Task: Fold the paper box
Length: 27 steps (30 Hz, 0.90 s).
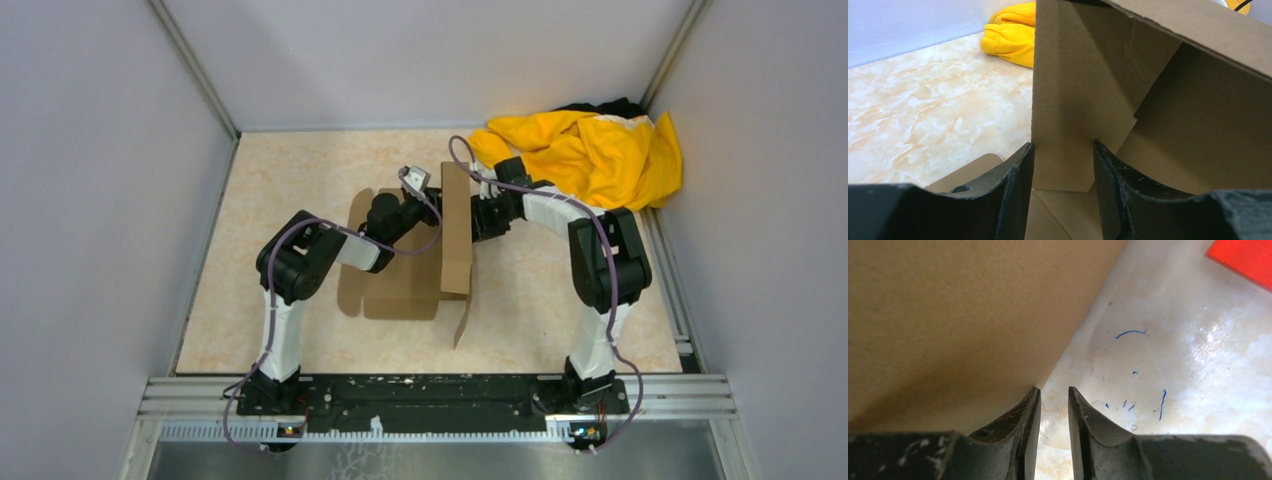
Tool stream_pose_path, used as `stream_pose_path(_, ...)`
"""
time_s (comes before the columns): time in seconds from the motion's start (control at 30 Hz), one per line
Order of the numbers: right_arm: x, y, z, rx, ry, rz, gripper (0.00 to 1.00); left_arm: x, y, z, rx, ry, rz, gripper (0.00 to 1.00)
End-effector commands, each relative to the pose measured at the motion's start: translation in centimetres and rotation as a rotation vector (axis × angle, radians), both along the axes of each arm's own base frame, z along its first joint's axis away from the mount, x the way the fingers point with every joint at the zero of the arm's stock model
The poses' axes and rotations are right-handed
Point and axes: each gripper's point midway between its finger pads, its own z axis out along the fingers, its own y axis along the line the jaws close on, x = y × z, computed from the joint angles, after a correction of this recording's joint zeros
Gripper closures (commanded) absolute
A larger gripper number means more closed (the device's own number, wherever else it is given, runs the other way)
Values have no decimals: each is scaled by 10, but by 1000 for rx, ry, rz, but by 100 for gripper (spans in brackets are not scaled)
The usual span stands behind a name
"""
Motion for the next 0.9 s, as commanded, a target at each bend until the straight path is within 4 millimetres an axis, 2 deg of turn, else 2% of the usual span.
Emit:
stream_pose_path(0.0,11,23,16,46,-67,94,74,0,-10,0,-11,6,-47,49)
stream_pose_path(0.13,16,17,16,12,-79,58,73,-1,-8,-1,-5,11,-43,64)
stream_pose_path(0.37,32,6,20,-20,-101,-29,72,4,-3,-5,3,32,-4,76)
stream_pose_path(0.6,61,-10,37,-51,-138,-100,70,5,-2,-4,1,32,3,80)
stream_pose_path(0.87,92,-24,61,-35,-196,-200,67,6,-2,-5,0,39,6,78)
